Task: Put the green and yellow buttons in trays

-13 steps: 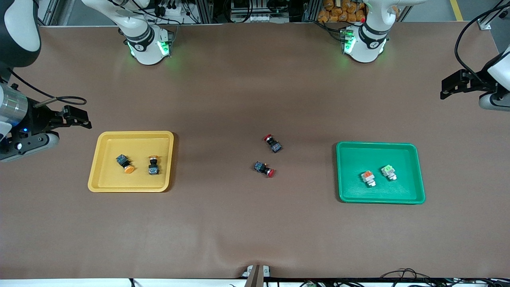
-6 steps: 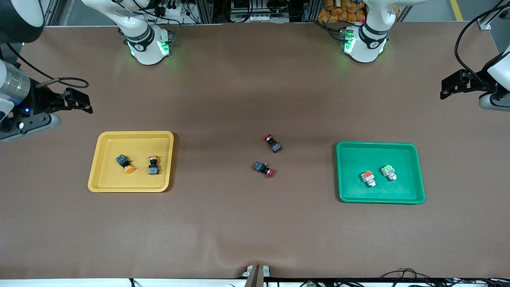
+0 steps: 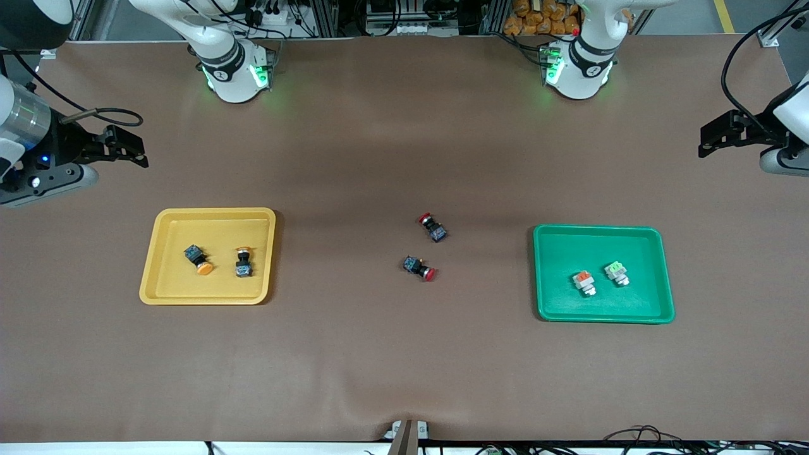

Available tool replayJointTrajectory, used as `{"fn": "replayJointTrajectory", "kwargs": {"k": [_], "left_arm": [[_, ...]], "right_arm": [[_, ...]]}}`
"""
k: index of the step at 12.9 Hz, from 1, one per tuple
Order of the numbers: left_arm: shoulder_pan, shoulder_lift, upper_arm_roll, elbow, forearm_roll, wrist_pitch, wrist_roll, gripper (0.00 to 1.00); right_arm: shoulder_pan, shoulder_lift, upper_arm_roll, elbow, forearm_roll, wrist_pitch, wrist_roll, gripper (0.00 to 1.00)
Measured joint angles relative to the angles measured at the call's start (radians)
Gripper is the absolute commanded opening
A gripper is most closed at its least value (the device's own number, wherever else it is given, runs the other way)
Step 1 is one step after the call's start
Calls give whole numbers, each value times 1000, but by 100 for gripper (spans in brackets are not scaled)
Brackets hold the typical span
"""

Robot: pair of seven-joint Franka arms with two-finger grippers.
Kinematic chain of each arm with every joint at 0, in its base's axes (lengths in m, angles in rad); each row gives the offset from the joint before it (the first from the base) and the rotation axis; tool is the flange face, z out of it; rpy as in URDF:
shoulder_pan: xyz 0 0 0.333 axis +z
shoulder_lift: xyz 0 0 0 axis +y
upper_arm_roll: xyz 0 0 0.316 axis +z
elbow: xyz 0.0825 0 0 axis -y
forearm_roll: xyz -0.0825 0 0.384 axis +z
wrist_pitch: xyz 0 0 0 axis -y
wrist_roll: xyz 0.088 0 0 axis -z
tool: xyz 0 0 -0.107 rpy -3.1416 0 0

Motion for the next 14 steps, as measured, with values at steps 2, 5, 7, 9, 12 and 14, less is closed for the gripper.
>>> {"fn": "replayJointTrajectory", "kwargs": {"k": [2,5,7,9,12,14], "left_arm": [[4,0,4,0,0,0,0,100],[20,0,5,0,0,0,0,100],[19,0,-2,0,0,0,-1,100],[17,0,-5,0,0,0,-4,100],[17,0,-5,0,0,0,-4,100],[17,0,-5,0,0,0,-4,100]], "right_arm": [[3,-2,7,0,2,-2,54,100],[16,-6,12,0,9,-11,104,100],[16,-9,11,0,10,-13,106,100],[16,-11,11,0,10,-13,106,100],[16,-13,10,0,10,-12,106,100],[12,-13,3,0,10,-12,106,100]]}}
